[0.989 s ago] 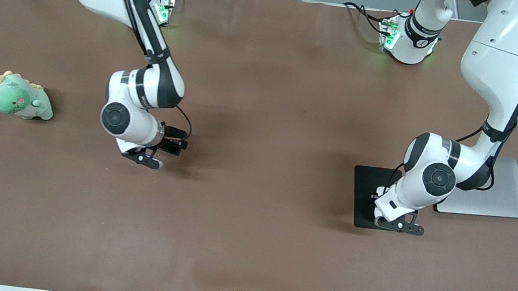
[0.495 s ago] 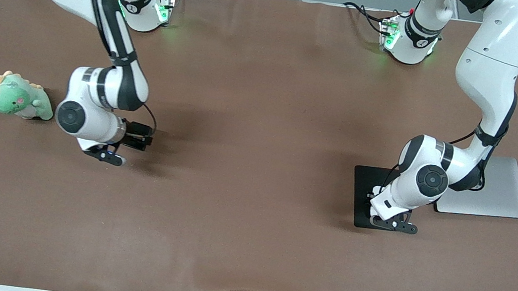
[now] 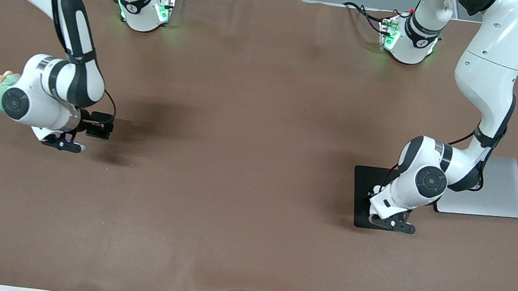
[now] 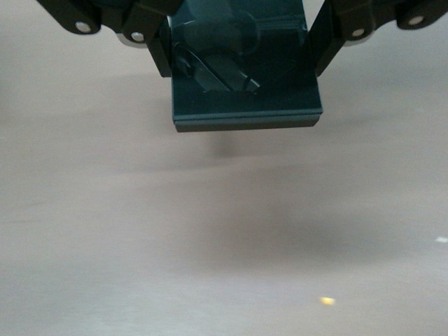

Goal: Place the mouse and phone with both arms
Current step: 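Lower the mouse onto the pad while the right gripper carries the phone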

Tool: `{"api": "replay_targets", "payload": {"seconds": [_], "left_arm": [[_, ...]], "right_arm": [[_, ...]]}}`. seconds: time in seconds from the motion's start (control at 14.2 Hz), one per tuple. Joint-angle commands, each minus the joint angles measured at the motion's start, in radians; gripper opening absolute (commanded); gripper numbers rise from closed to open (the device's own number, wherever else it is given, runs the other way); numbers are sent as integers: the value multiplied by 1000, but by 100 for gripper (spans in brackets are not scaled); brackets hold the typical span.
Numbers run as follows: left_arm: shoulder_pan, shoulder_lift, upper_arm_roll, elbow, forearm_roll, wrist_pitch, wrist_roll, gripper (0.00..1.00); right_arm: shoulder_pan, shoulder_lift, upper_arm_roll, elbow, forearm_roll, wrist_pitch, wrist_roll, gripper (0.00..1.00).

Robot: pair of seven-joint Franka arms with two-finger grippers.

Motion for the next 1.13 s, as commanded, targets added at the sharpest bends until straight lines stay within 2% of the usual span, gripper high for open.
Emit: {"api": "replay_targets", "payload": {"seconds": [0.0, 0.21, 0.42, 0.71, 1.06], "left_arm": [[12, -11, -10, 1, 23, 15, 3, 100], [11, -46, -11, 4, 11, -4, -3, 100], [32, -124, -16, 5, 9, -115, 9, 100], [52, -237, -33, 19, -20, -279, 12, 100], [81, -337, -33, 50, -69, -379, 15, 100]], "right_arm": [[-1, -34, -43, -62, -19, 54, -102, 0], [-23, -30, -51, -105, -17, 133, -147, 0], [-23, -23, -51, -136, -17, 199, -147, 0], [-34, -5, -49, -149, -16, 219, -145, 0], [-35, 30, -46, -162, -8, 271, -144, 0]]}}
